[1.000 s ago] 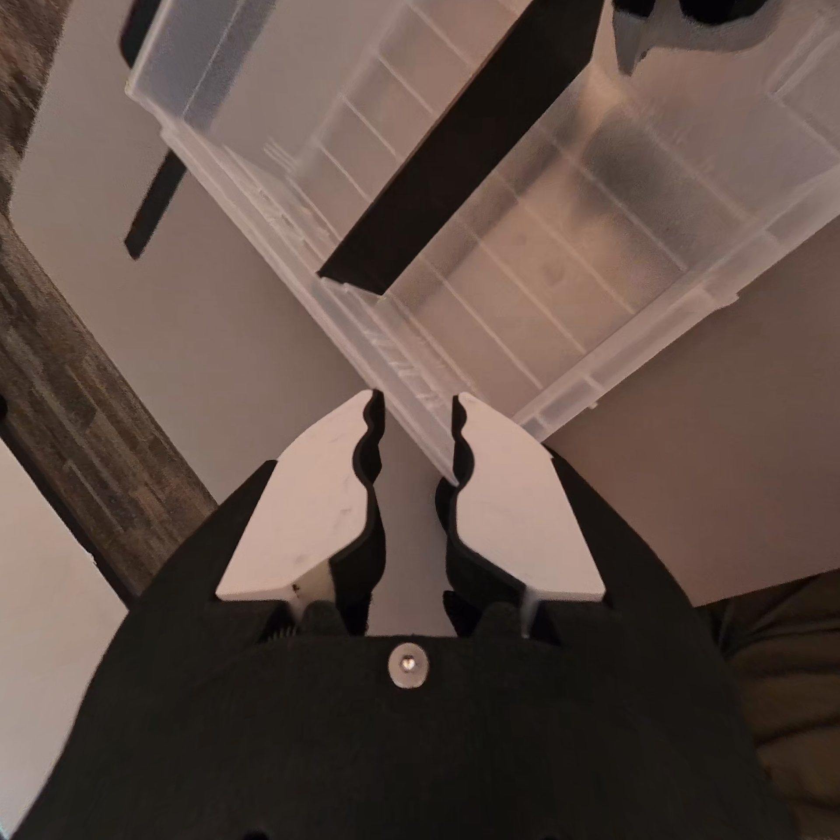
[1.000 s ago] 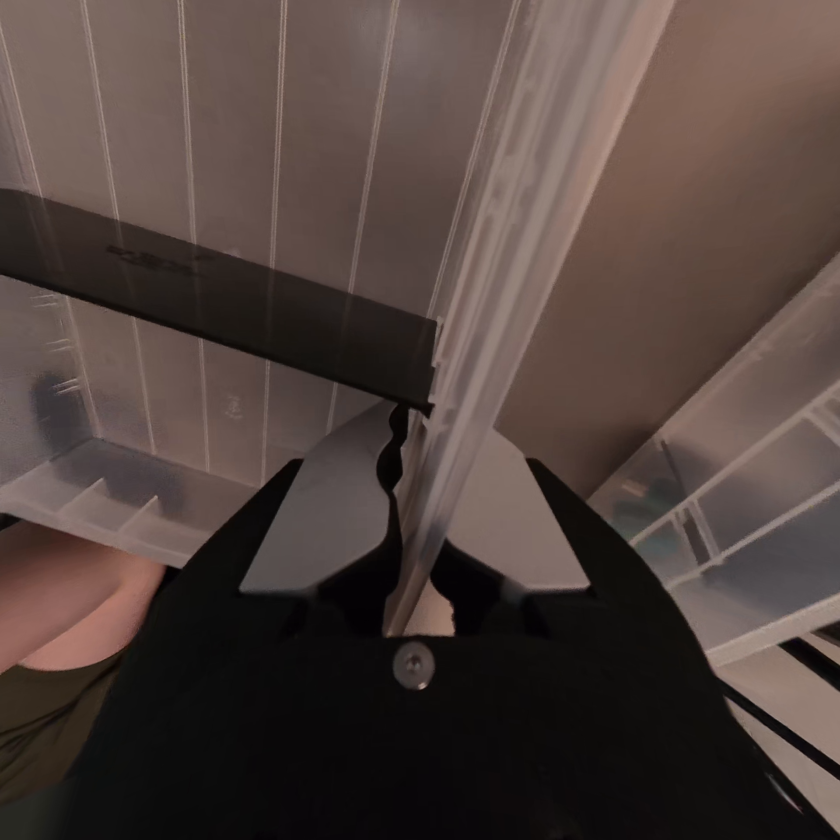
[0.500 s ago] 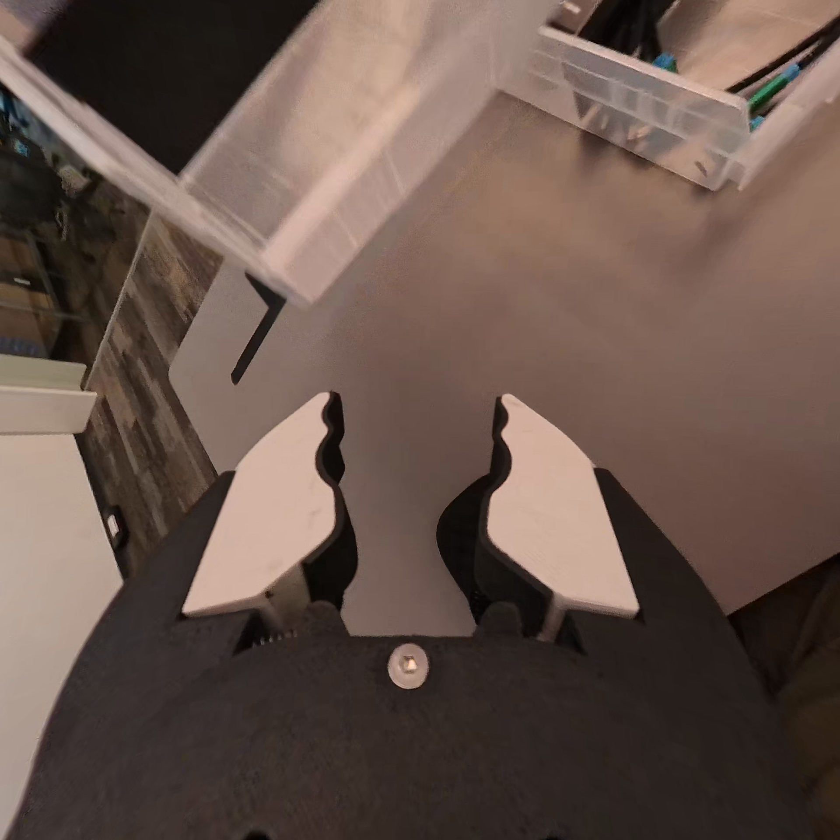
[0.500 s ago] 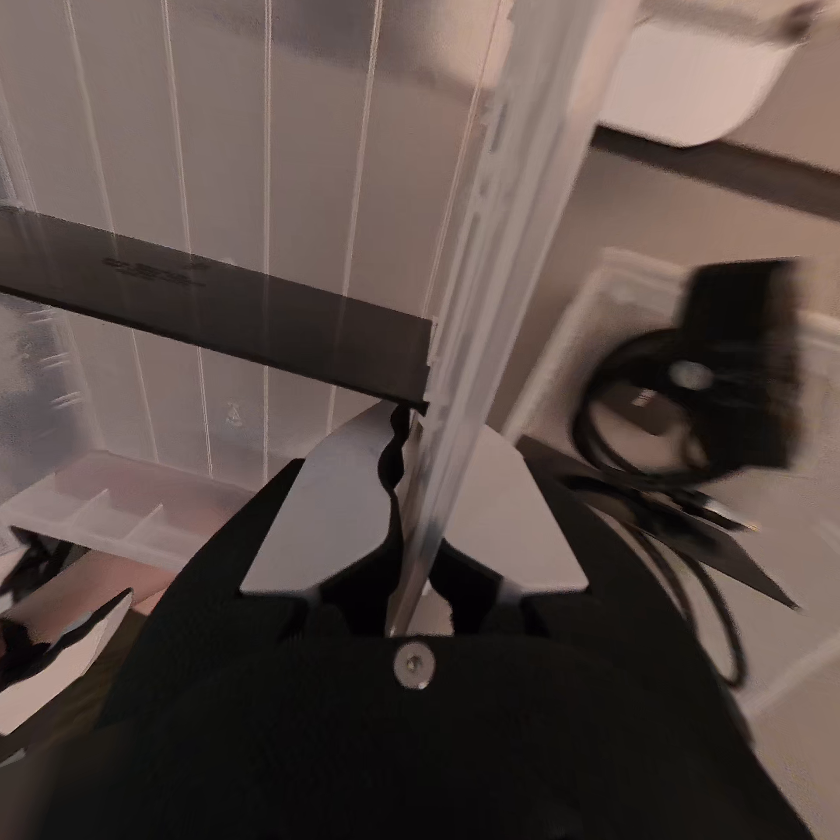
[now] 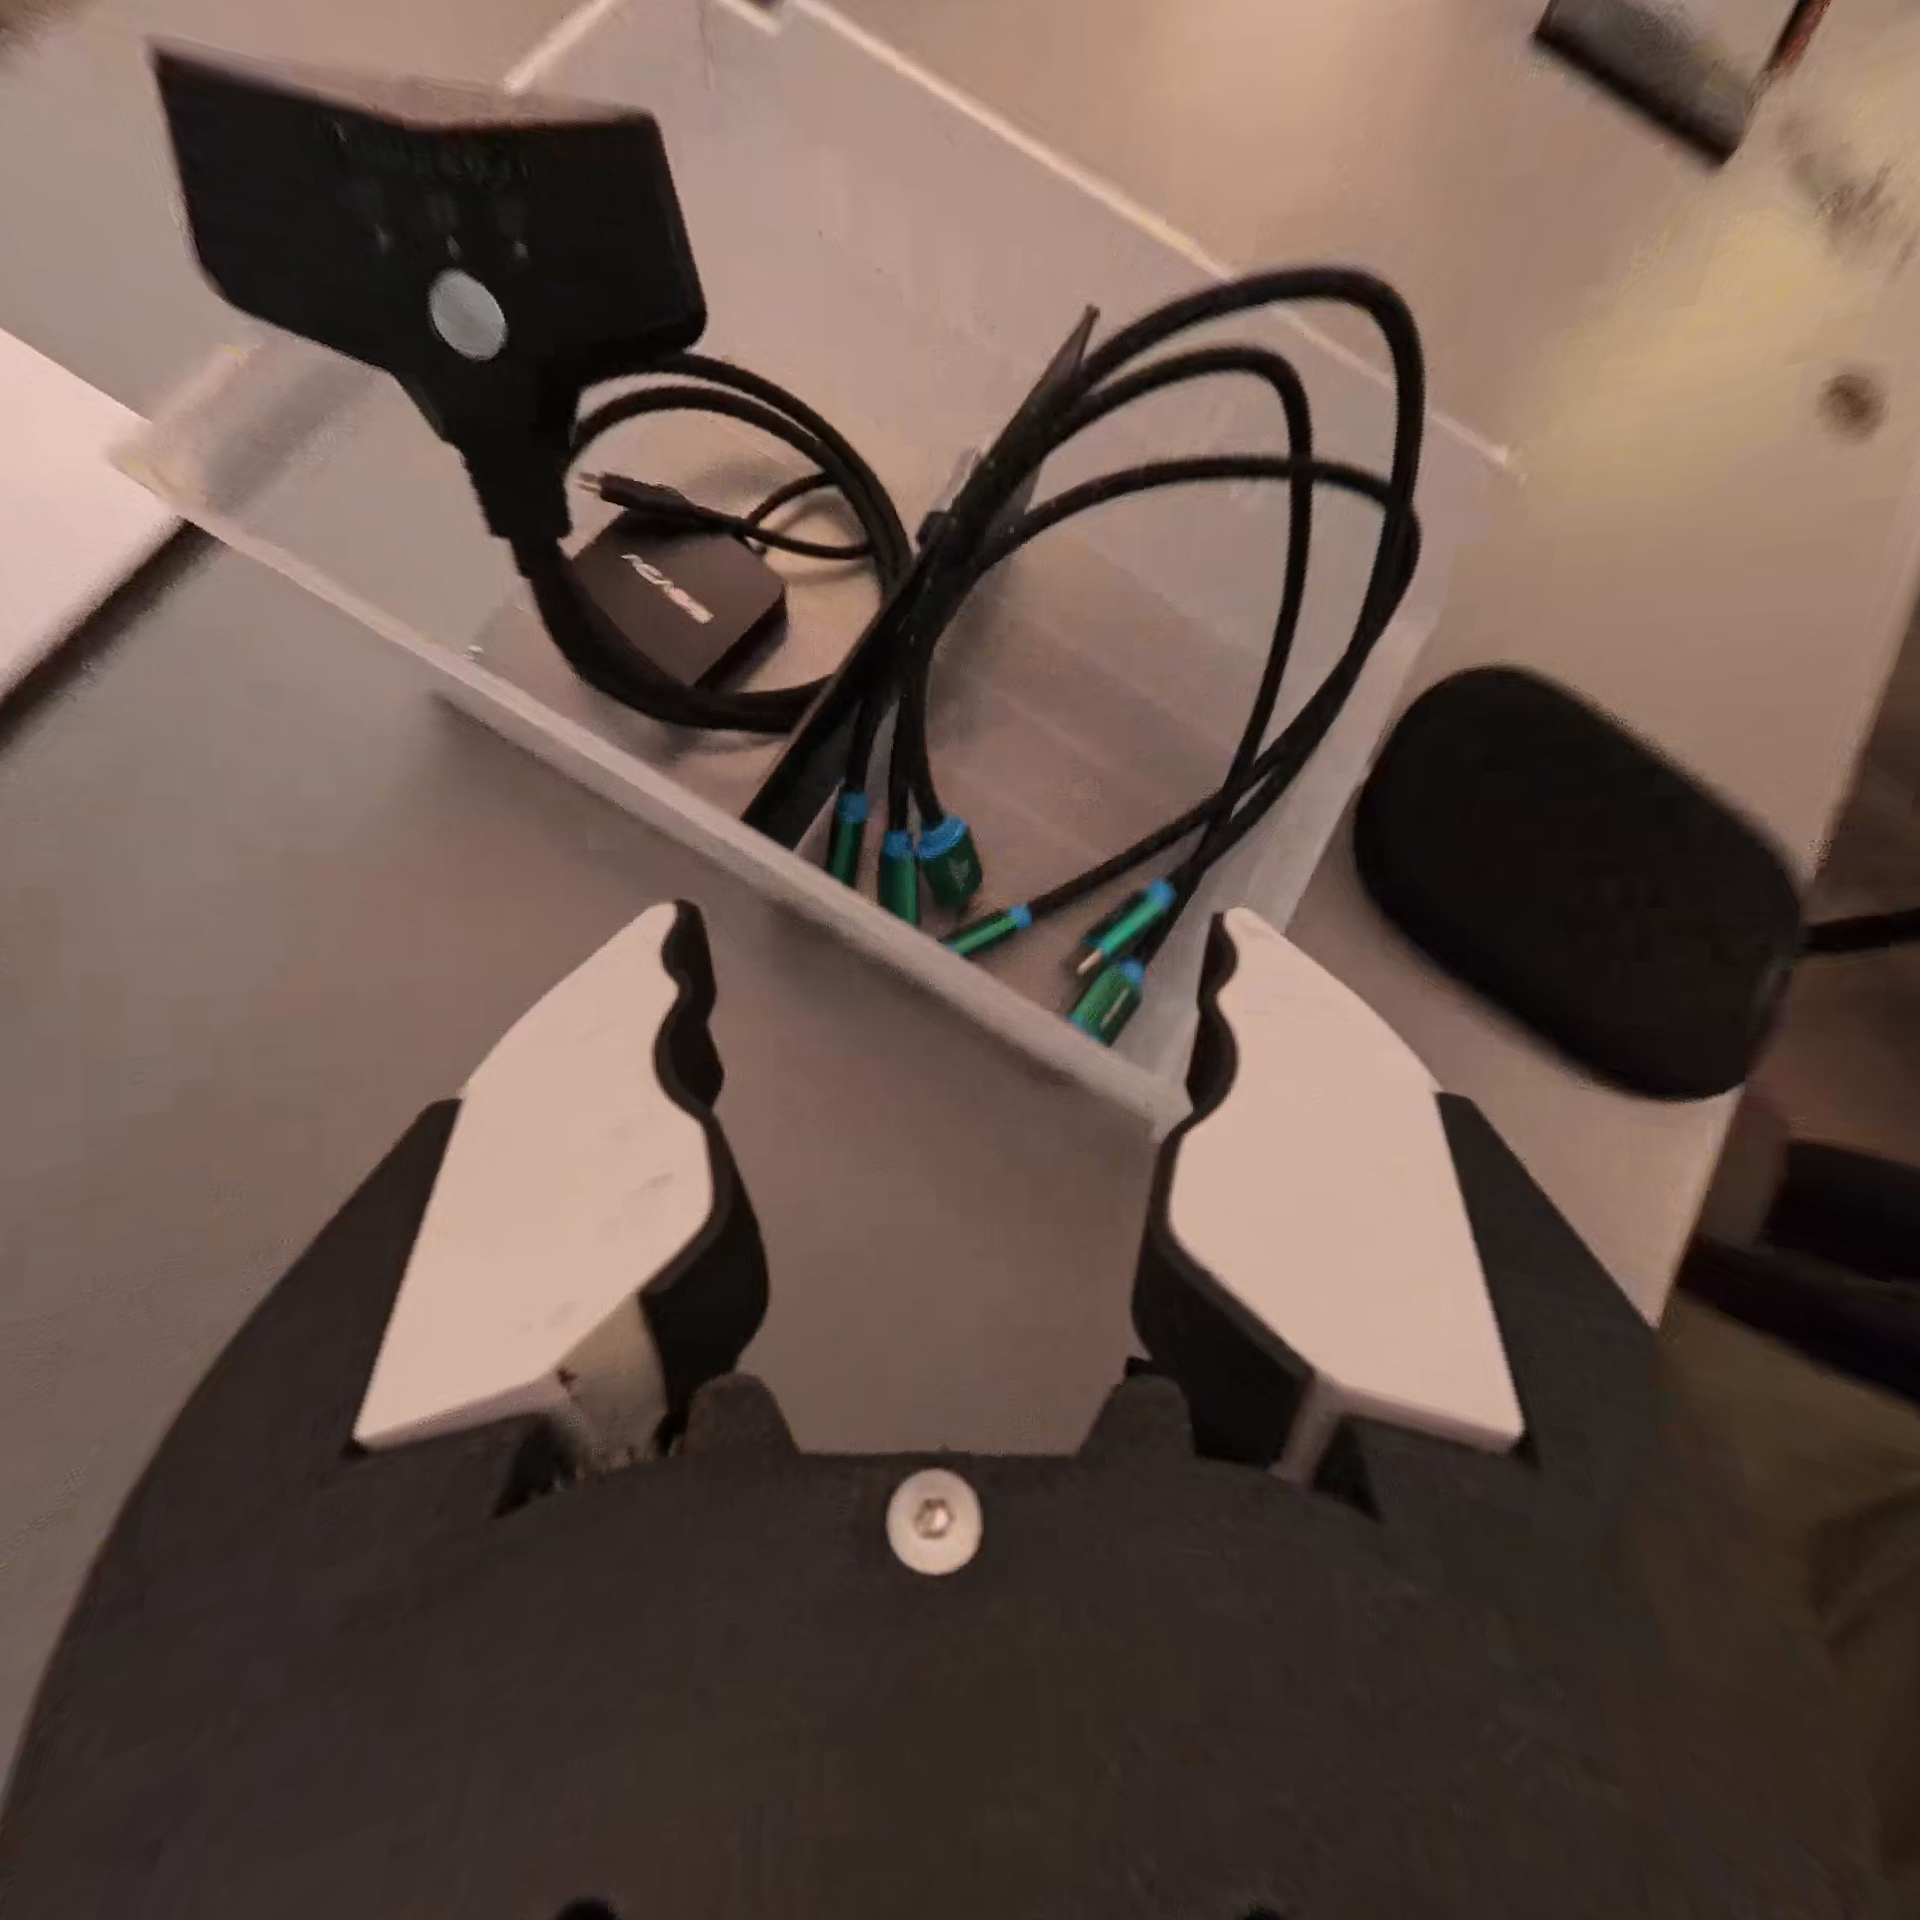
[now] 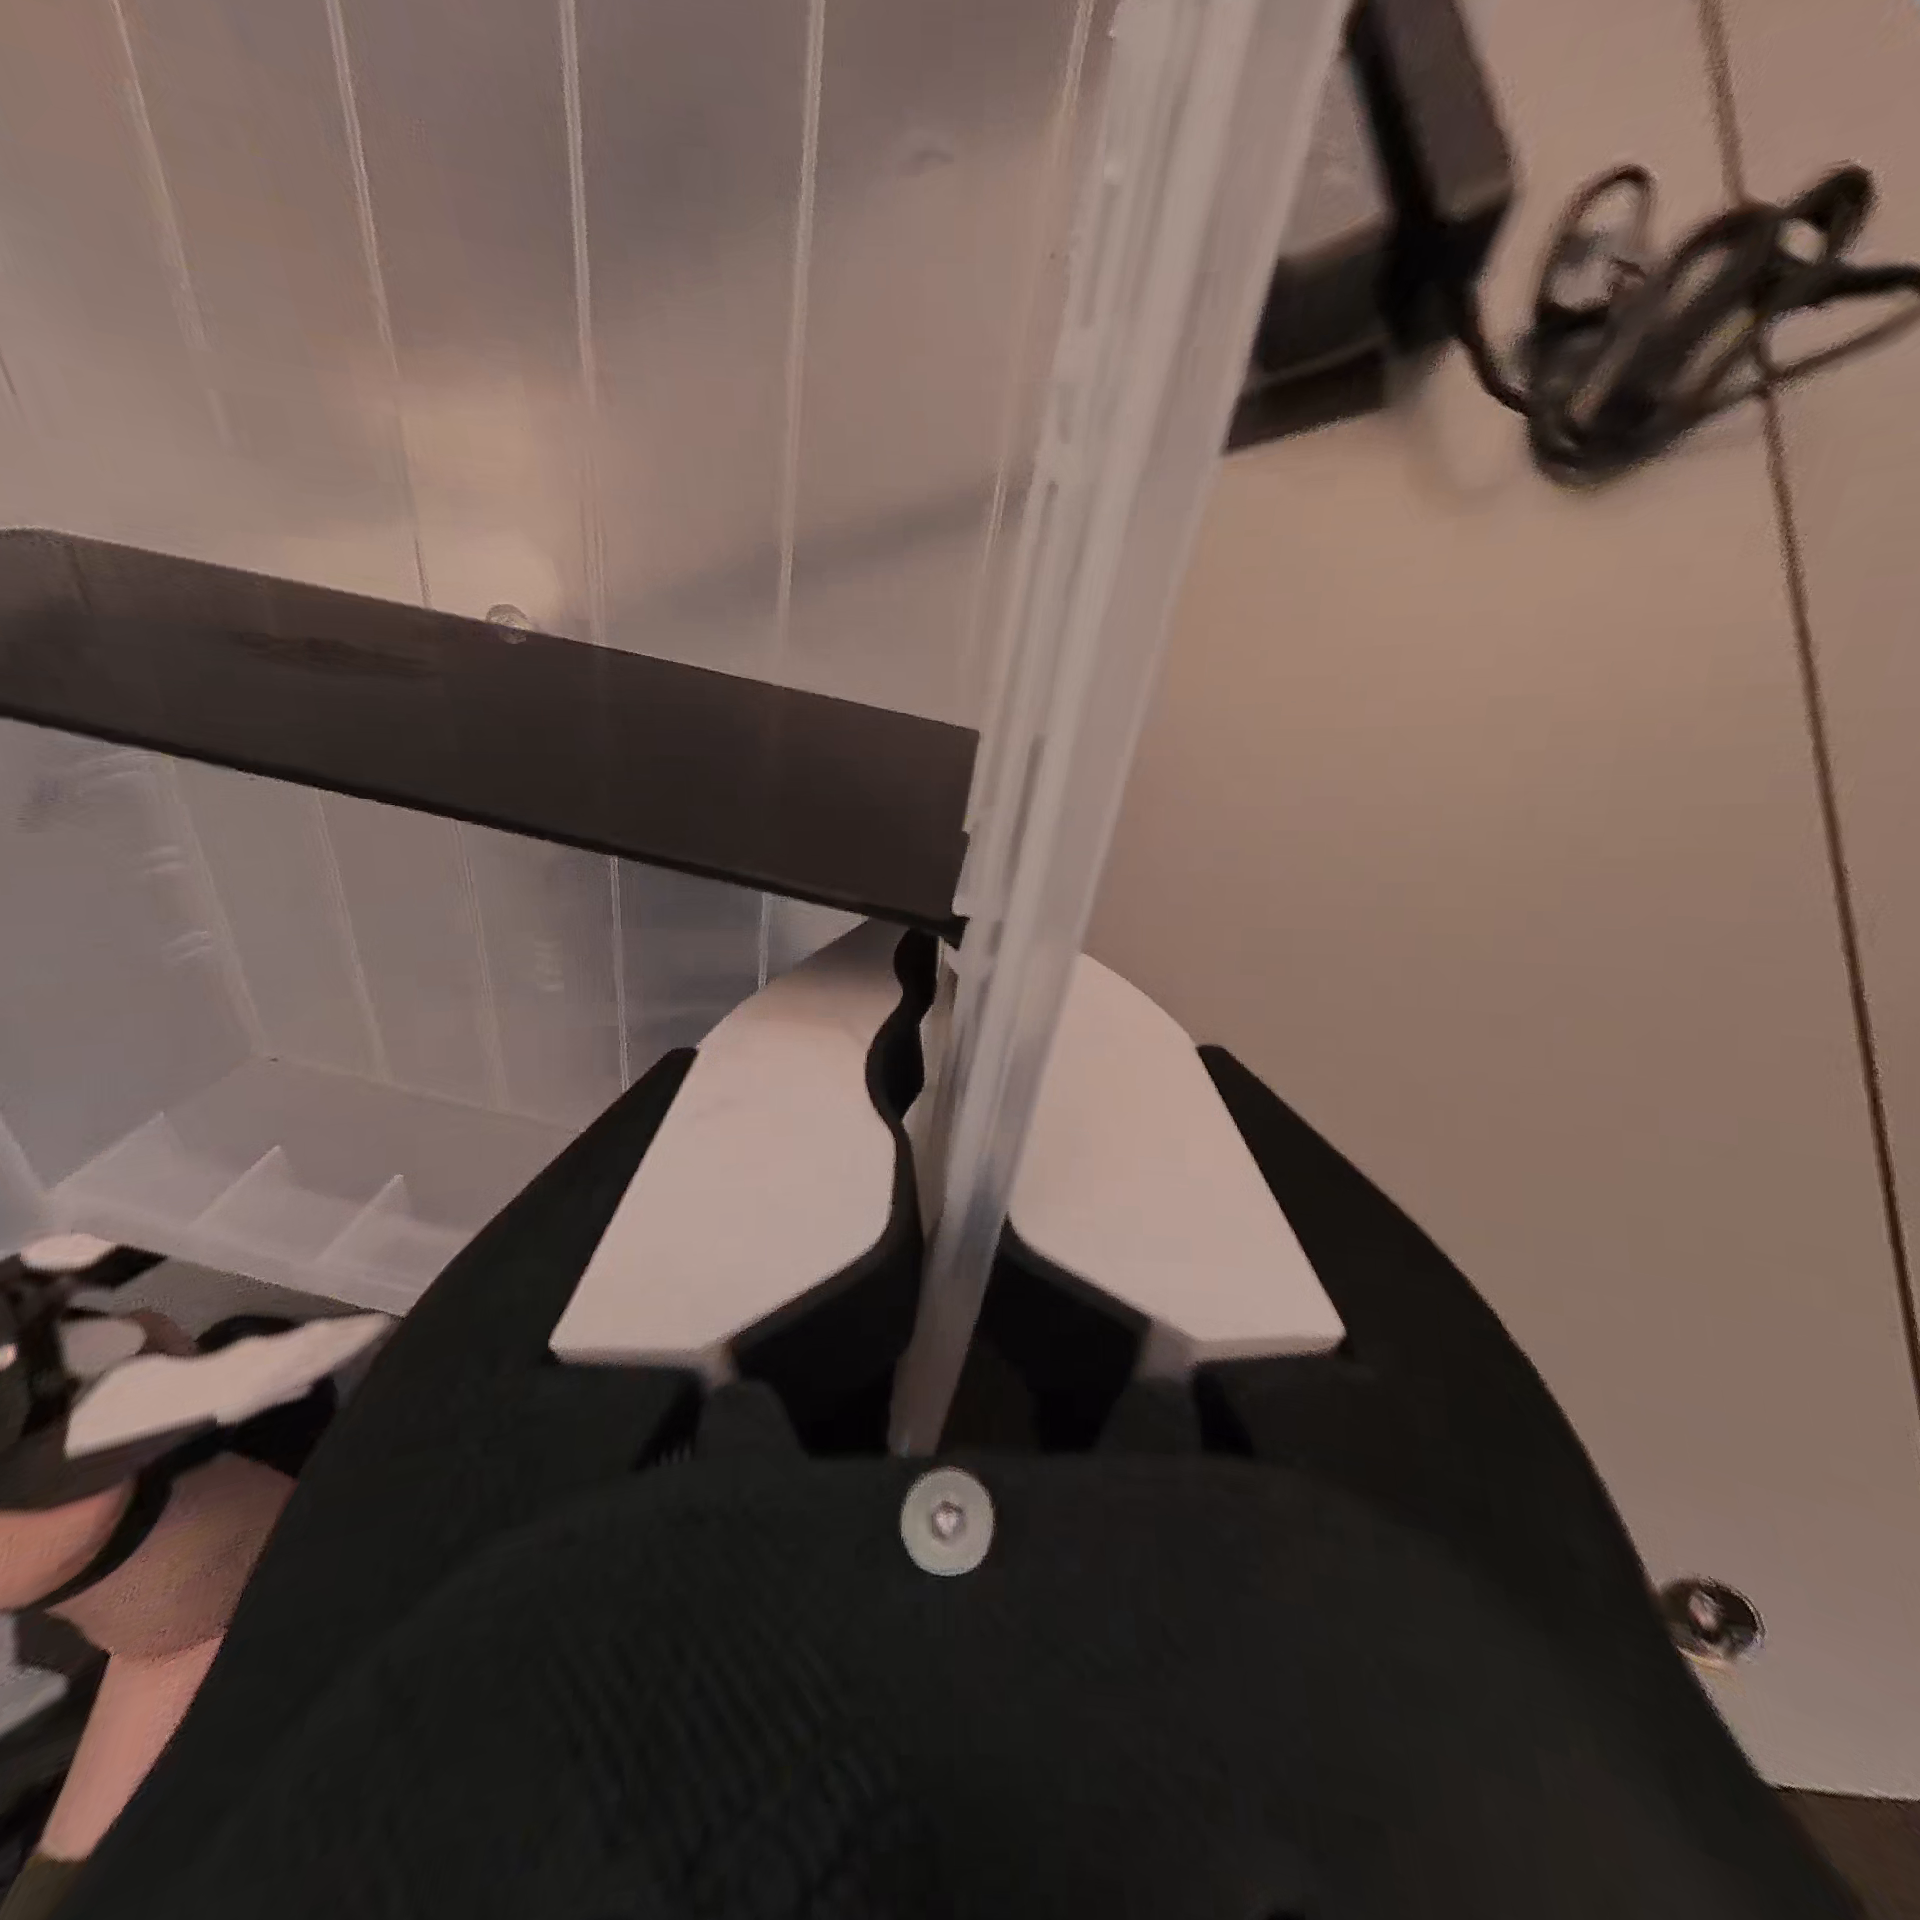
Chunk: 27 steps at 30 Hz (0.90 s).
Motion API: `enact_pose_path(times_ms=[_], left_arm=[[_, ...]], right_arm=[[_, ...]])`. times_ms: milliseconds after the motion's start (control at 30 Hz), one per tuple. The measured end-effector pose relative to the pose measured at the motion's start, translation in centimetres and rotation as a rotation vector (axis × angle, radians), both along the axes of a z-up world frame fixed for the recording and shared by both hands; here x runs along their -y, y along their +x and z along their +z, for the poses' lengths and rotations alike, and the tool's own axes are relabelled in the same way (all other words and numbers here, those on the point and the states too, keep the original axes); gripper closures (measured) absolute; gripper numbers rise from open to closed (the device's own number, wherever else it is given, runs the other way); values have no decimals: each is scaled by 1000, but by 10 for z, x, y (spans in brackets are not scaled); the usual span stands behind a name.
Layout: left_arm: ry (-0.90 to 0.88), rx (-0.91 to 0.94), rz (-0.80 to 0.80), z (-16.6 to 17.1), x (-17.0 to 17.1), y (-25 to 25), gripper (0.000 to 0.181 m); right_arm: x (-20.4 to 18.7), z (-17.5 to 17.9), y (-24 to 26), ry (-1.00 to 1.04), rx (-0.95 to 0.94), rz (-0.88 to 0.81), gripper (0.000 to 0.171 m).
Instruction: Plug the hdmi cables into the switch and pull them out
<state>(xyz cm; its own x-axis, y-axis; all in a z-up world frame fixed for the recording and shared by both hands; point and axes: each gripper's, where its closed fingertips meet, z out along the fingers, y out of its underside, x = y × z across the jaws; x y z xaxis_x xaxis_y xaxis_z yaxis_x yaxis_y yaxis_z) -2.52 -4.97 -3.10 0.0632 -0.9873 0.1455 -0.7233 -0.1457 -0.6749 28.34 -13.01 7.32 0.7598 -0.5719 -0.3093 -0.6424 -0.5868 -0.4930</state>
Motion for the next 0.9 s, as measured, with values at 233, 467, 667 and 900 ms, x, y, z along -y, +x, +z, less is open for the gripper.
enact_pose_path(times_ms=[233,467,667,900], left_arm=[[-169,-77,73,-59,-26,26,93],[-446,-204,-51,-72,-5,5,118],[-408,-306,-70,-65,-29,-30,152],[-424,-271,218,-61,-129,-103,167]], right_arm=[[98,-63,68,-71,-37,-196,167],[158,-142,81,-326,-60,-163,167],[159,-192,48,-439,-158,16,167],[124,-215,23,-483,-128,178,166]])
